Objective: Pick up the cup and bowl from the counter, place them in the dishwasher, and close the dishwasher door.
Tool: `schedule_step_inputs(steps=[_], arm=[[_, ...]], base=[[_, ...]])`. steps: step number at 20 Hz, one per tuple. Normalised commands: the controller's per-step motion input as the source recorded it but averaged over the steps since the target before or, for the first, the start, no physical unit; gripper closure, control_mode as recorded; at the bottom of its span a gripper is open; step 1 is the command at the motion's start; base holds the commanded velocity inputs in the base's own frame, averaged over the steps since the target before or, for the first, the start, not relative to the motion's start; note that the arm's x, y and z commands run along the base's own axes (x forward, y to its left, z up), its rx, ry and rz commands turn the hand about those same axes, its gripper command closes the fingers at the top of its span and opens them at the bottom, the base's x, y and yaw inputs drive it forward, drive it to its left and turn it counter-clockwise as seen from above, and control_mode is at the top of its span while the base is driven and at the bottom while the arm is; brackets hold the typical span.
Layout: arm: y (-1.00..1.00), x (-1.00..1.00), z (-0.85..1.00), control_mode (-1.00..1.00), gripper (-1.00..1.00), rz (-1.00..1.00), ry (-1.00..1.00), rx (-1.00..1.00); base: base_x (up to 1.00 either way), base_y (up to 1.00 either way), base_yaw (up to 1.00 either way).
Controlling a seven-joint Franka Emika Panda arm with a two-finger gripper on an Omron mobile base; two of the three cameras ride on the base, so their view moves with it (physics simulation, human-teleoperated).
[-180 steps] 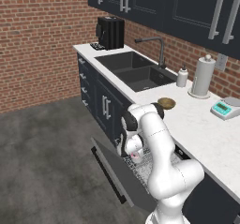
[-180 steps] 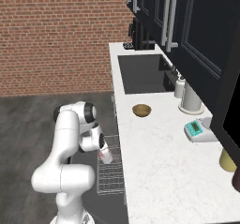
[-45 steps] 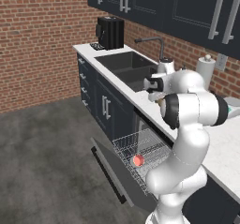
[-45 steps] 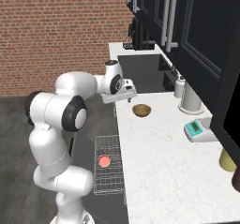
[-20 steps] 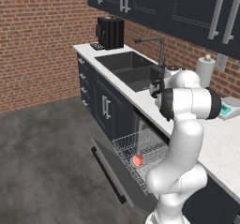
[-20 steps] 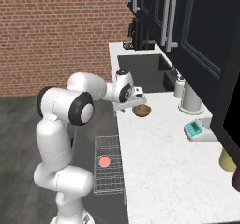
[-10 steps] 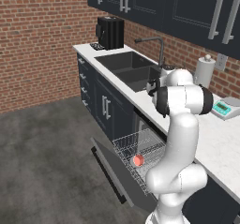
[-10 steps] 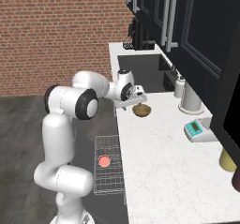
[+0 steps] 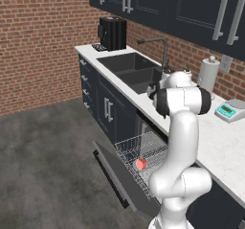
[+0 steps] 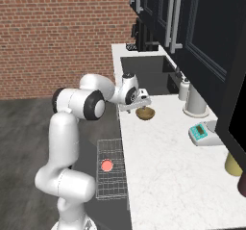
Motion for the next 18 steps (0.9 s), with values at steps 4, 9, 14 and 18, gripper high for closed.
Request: schedule_step_inputs(steps=[4, 9, 14, 18], arm=[[0.0, 0.29, -0.26, -1.0, -1.0, 0.0, 0.0, 0.0], [0.0, 0.09, -0.27, -1.0, -1.0, 0.0, 0.0, 0.0], [0.0, 0.0, -0.41, -1.0, 1.0, 0.0, 0.0, 0.0], [-0.03, 0.0, -0.37, -1.0, 1.0, 0.0, 0.0, 0.0]], base=[[0.0, 0.0, 0.0], [0.0, 0.0, 0.0], [0.0, 0.0, 0.0], [0.0, 0.0, 0.0]])
